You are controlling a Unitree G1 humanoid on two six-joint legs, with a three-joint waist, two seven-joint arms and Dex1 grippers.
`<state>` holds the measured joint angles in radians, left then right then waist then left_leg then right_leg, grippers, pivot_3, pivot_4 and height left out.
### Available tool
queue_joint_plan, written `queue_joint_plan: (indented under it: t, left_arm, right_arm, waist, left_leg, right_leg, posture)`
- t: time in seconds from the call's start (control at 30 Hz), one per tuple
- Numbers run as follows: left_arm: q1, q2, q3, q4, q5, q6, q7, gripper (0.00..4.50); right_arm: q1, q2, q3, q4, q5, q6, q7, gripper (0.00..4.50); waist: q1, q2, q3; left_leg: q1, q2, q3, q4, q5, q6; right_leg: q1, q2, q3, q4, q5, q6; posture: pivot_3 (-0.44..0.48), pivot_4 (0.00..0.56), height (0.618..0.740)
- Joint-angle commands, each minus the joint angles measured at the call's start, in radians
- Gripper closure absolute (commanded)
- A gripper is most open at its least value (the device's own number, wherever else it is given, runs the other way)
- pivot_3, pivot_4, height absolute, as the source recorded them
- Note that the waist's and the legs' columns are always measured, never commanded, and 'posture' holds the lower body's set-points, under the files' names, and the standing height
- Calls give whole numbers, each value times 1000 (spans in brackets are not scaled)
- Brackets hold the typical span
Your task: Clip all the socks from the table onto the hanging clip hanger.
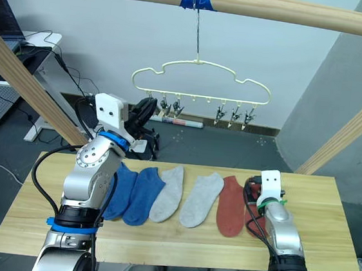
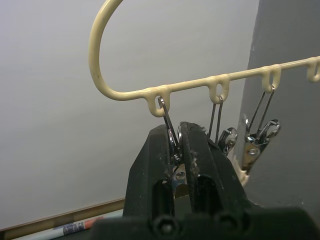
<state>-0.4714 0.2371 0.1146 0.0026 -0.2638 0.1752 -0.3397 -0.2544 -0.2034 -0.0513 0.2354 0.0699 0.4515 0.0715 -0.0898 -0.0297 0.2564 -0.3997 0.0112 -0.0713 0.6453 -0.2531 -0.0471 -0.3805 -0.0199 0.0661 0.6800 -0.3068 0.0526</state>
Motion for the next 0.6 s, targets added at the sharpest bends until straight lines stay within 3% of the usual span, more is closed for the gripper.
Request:
queue_joint_plan:
  t: [0.03, 0.23, 0.43, 0.5, 0.6]
  left_arm:
    - [0, 8, 2, -50, -9, -5, -9, 4500]
    - [6, 13, 9, -62, -25, 11, -15, 4500]
    - [3, 26, 24, -111, -109, 102, -59, 4500]
    - [1, 34, 32, -129, -139, 137, -69, 4500]
    - [-3, 52, 51, -170, -210, 220, -84, 4500]
  right_arm:
    - [17, 4, -8, -3, 2, 54, 2, 360]
    - [43, 10, 32, -37, -22, 75, 25, 2375]
    - [50, -62, 71, -107, -40, 39, 103, 4479]
    - [50, -101, 99, -152, -51, 20, 147, 4479]
    - [34, -215, 240, -274, -150, -95, 271, 4479]
  waist:
    - [0, 0, 0]
    - [0, 0, 0]
    - [0, 0, 0]
    - [0, 1, 1]
    - [-3, 3, 7]
  left_leg:
    - [0, 0, 0, 0, 0, 0]
    - [0, 0, 0, 0, 0, 0]
    - [0, 0, 0, 0, 0, 0]
    - [0, 0, 0, 0, 0, 0]
    - [0, 0, 0, 0, 0, 0]
  right_leg:
    - [0, 0, 0, 0, 0, 0]
    - [0, 0, -1, 0, 0, 0]
    - [0, 0, 0, 0, 0, 0]
    - [0, 0, -1, 0, 0, 0]
    - [-1, 0, 0, 0, 0, 0]
  posture:
    - [-157, 261, 740]
    - [-157, 261, 740]
    - [-154, 264, 740]
    - [-155, 265, 740]
    - [-163, 269, 740]
